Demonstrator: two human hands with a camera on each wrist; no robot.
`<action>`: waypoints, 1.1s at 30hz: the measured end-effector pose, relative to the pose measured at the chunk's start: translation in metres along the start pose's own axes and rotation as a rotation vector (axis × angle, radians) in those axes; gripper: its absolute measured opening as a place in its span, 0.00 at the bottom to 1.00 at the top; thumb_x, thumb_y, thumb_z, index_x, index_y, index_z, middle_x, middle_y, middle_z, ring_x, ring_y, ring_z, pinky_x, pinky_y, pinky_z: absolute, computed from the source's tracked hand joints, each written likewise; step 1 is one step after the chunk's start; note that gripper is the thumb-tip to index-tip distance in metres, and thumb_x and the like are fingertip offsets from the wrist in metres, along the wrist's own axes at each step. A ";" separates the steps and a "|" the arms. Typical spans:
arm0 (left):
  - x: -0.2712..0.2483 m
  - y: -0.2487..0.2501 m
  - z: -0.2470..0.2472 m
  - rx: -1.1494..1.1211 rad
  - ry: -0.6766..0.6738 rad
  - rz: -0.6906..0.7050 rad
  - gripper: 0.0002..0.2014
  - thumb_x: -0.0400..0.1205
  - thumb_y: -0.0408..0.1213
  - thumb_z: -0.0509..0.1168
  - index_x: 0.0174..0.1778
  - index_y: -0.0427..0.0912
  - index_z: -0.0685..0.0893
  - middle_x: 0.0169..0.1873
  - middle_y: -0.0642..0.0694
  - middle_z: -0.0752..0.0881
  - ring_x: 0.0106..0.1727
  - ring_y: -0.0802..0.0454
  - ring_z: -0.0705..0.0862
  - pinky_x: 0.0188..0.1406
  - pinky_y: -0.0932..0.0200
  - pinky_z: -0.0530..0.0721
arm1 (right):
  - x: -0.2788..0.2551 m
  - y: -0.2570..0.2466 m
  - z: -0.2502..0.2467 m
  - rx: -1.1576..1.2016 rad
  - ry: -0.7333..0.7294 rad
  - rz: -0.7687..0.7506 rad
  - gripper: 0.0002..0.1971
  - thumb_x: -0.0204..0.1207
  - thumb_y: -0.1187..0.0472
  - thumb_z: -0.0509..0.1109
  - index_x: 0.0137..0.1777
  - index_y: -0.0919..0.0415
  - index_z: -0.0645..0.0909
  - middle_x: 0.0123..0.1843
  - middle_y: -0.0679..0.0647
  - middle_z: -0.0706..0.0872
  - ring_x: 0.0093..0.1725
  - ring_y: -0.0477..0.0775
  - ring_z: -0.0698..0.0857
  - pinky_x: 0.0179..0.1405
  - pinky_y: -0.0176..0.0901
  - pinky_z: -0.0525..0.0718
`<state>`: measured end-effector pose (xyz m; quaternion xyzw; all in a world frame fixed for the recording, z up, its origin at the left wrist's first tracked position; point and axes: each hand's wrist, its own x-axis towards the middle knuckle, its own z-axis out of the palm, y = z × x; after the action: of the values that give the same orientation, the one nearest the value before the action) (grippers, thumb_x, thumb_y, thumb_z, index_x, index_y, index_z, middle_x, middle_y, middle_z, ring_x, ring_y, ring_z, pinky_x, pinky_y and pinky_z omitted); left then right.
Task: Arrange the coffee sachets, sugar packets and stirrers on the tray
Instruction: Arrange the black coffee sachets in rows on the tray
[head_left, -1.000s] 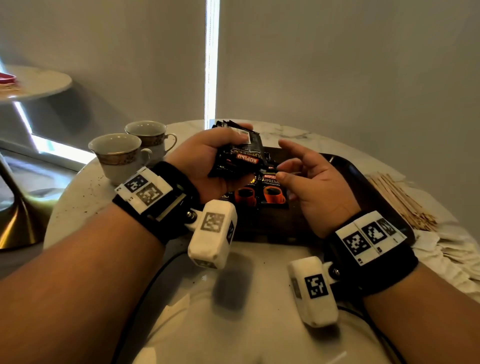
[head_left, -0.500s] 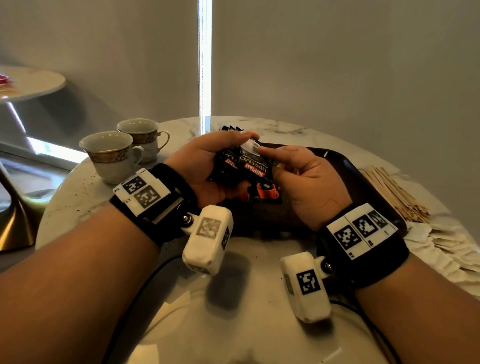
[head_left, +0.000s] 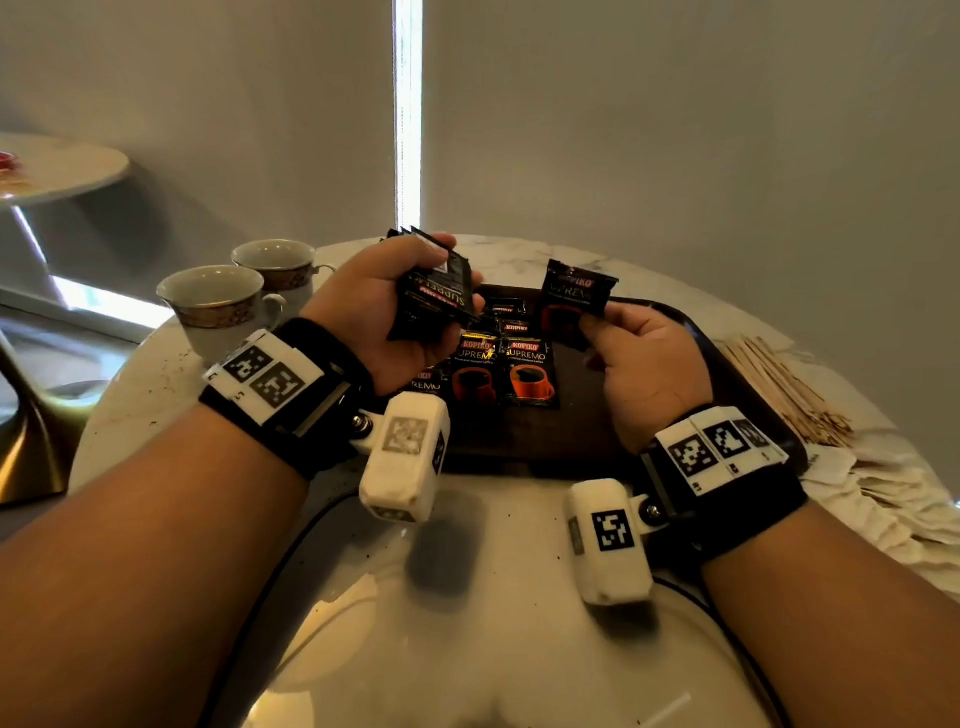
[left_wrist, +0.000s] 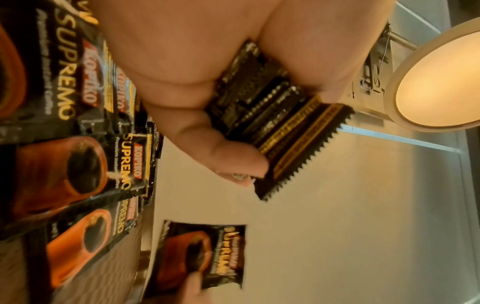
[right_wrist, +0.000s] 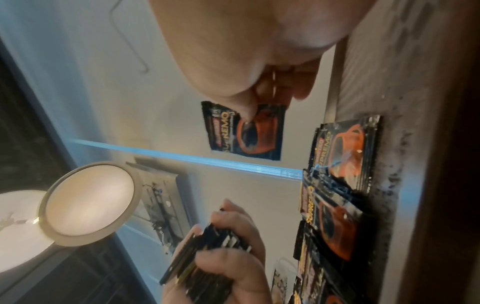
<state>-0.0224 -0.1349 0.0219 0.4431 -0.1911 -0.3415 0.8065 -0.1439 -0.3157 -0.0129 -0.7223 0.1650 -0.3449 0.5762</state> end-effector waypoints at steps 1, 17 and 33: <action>0.001 0.001 -0.001 -0.015 0.009 0.011 0.11 0.86 0.35 0.58 0.63 0.47 0.76 0.48 0.39 0.86 0.38 0.46 0.88 0.23 0.61 0.82 | 0.004 0.005 0.000 -0.012 0.005 0.062 0.07 0.81 0.63 0.72 0.45 0.51 0.90 0.38 0.42 0.93 0.39 0.37 0.89 0.45 0.38 0.86; 0.003 0.001 -0.004 -0.040 0.060 0.021 0.10 0.85 0.35 0.60 0.61 0.47 0.78 0.49 0.37 0.86 0.37 0.45 0.90 0.22 0.58 0.83 | 0.012 0.014 -0.001 -0.265 -0.113 0.360 0.10 0.80 0.70 0.71 0.59 0.61 0.81 0.47 0.59 0.88 0.34 0.52 0.83 0.26 0.42 0.81; 0.002 0.002 -0.004 -0.033 0.053 0.029 0.11 0.85 0.35 0.60 0.63 0.46 0.77 0.51 0.37 0.86 0.38 0.45 0.89 0.24 0.57 0.83 | 0.009 0.012 0.002 -0.327 -0.147 0.313 0.11 0.75 0.70 0.76 0.55 0.59 0.82 0.50 0.60 0.90 0.40 0.59 0.87 0.40 0.54 0.88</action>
<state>-0.0178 -0.1329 0.0213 0.4358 -0.1705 -0.3209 0.8234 -0.1341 -0.3231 -0.0219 -0.7947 0.2862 -0.1667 0.5086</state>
